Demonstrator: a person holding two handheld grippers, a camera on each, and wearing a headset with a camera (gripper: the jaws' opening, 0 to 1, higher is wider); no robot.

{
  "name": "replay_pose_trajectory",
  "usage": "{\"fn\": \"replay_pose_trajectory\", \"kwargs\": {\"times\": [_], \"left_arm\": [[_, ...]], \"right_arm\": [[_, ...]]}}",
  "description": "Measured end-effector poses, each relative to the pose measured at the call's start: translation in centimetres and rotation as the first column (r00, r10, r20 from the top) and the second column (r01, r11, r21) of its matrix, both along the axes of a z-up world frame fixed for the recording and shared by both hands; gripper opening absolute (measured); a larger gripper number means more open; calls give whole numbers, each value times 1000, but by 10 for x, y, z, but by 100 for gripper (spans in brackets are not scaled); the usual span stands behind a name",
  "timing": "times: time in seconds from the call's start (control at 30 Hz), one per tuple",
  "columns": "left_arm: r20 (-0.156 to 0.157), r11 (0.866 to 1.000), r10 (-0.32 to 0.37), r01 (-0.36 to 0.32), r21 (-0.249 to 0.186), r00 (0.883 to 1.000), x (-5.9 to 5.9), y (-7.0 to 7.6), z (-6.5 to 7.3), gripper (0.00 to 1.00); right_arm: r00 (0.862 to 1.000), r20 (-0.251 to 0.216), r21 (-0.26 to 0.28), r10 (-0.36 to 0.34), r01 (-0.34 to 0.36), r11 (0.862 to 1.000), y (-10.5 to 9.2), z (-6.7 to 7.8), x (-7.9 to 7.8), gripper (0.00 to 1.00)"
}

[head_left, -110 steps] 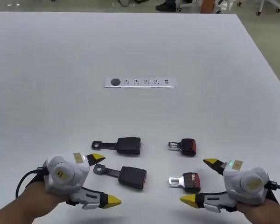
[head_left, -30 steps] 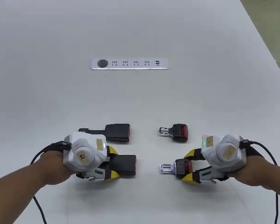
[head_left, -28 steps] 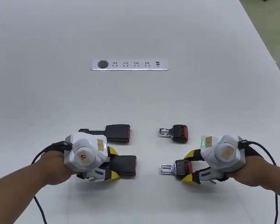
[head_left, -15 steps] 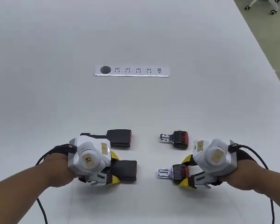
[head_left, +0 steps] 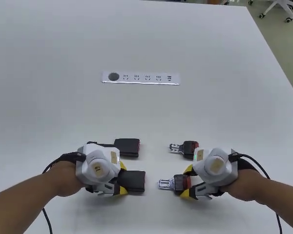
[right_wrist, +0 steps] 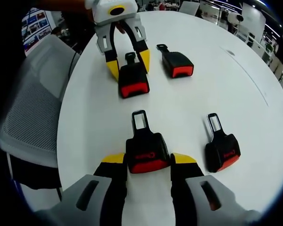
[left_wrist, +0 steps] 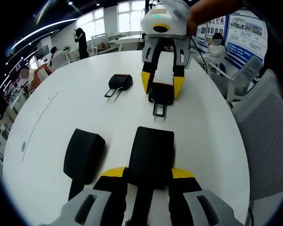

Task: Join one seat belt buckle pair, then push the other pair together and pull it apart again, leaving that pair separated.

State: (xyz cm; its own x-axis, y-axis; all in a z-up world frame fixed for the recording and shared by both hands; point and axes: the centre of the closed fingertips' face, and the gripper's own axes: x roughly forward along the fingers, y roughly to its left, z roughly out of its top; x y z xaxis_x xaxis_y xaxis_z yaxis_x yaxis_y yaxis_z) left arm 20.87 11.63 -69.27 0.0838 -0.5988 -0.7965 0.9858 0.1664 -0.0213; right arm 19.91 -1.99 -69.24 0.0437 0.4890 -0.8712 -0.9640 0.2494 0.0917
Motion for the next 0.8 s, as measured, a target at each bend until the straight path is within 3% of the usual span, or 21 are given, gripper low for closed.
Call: {"fn": "replay_pose_trajectory", "kwargs": {"times": [0.8], "left_arm": [[-5,1000,9,-9,9,1000,0,-1,0,35]], "right_arm": [[1000,13,68,4,-4,998,39,-3,4,34]]}}
